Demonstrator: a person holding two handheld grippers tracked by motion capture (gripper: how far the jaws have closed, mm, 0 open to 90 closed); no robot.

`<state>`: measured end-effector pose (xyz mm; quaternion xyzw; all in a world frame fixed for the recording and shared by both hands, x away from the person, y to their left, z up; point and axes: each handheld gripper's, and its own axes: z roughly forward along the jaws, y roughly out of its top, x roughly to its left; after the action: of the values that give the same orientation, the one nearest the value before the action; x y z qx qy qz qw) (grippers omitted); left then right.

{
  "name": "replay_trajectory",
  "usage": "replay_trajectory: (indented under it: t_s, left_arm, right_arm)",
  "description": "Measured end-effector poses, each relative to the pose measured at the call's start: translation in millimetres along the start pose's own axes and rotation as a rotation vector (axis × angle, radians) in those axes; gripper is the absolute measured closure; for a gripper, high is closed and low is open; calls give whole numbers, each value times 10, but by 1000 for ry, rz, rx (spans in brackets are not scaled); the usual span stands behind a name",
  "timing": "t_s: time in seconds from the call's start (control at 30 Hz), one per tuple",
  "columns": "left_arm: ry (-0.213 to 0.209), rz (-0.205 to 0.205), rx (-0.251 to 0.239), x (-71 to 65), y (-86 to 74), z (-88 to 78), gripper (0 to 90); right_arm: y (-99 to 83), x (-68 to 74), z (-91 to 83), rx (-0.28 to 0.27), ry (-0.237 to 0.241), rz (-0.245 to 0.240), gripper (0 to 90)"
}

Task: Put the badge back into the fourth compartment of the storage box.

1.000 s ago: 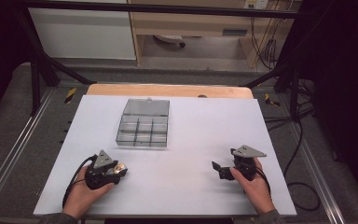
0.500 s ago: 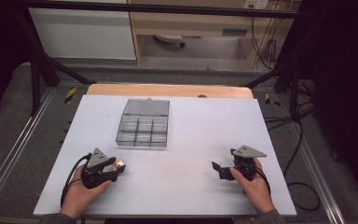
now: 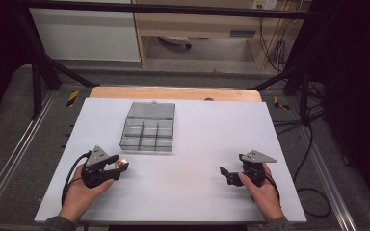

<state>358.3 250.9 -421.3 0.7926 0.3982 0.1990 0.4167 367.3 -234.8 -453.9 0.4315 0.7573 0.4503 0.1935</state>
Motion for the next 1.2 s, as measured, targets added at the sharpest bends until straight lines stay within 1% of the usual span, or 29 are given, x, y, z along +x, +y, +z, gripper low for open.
replay_trajectory:
  t_s: [0.03,0.07,0.13,0.2,0.3,0.47,0.53,0.67,0.73,0.77,0.83,0.93,1.13,1.2]
  left_arm:
    - [0,5,-4,1,25,-7,478]
    - [-2,9,-10,-5,50,-17,478]
    - [-3,7,-19,-9,96,-33,478]
    - [0,5,-15,3,131,-29,478]
    - [0,-6,-24,46,194,-8,478]
    - [2,-26,-49,108,307,2,478]
    - [0,-32,-55,113,348,4,478]
    - [-10,-28,-63,117,469,29,477]
    - [-16,-25,-62,111,517,38,477]
    - [-10,-12,-58,105,550,43,477]
    - [-16,-14,-54,107,596,57,477]
    - [-11,-5,-49,119,652,77,477]
    - [-17,-11,-39,158,704,147,477]
    - [-14,-12,-44,168,723,164,477]
  right_arm:
    - [5,-4,-4,-7,-1,5,45]
    - [17,-12,-17,-25,-1,20,48]
    - [20,-14,-25,-30,-2,24,48]
    - [22,-18,-39,-36,-8,25,50]
    - [46,-12,-14,-40,-4,25,47]
    - [48,27,11,-21,2,0,46]
    - [44,33,5,-27,8,3,45]
    - [35,20,-8,-25,6,9,44]
    - [44,22,-22,-32,4,9,44]
    - [49,27,-29,-35,5,11,46]
    - [48,35,-33,-39,4,9,48]
    - [51,41,-35,-42,6,11,50]
    - [45,44,-47,-40,5,10,47]
    - [49,48,-47,-46,5,14,40]
